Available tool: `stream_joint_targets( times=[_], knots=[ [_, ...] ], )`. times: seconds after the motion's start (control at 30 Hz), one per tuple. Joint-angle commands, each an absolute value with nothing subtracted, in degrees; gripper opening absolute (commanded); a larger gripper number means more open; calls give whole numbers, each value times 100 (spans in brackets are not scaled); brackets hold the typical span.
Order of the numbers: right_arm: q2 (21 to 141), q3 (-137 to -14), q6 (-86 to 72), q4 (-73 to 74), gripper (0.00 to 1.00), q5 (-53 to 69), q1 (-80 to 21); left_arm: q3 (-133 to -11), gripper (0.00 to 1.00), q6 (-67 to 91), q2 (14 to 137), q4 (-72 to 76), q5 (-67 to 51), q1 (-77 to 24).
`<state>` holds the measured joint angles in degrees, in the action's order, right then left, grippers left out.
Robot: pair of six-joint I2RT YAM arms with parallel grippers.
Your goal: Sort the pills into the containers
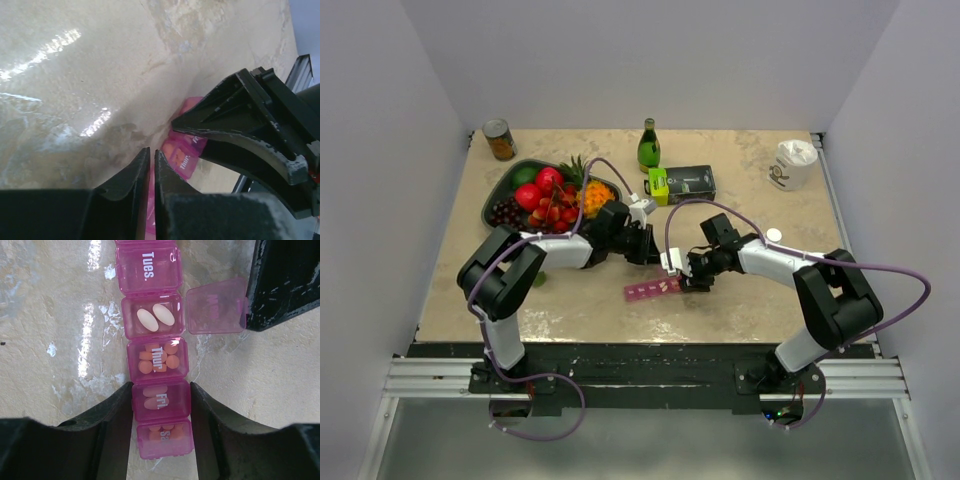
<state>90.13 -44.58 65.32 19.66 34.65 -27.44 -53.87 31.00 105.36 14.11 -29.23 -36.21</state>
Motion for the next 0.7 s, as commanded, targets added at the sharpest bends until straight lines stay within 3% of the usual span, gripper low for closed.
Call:
stream_joint_targets(
  times=[0.0, 0.1, 0.43, 0.67],
  knots=[
    [9070, -4482, 6451, 1872, 33, 3226, -2795, -5520, 8, 3129, 10459, 1706, -3261, -3744],
    [9105, -4509, 6355, 1828, 30, 3208, -2786, -5371, 0, 3120, 10284, 1644, -3270, -3858],
    [9149, -4518, 6196, 1740, 27, 3111, -2804, -4975, 0, 3050, 9835, 1204, -2673, -4219],
    [9193, -4544, 6144, 1749, 25, 3067, -2830, -5019, 0, 2918, 10204, 844, -2320, -4219]
  ],
)
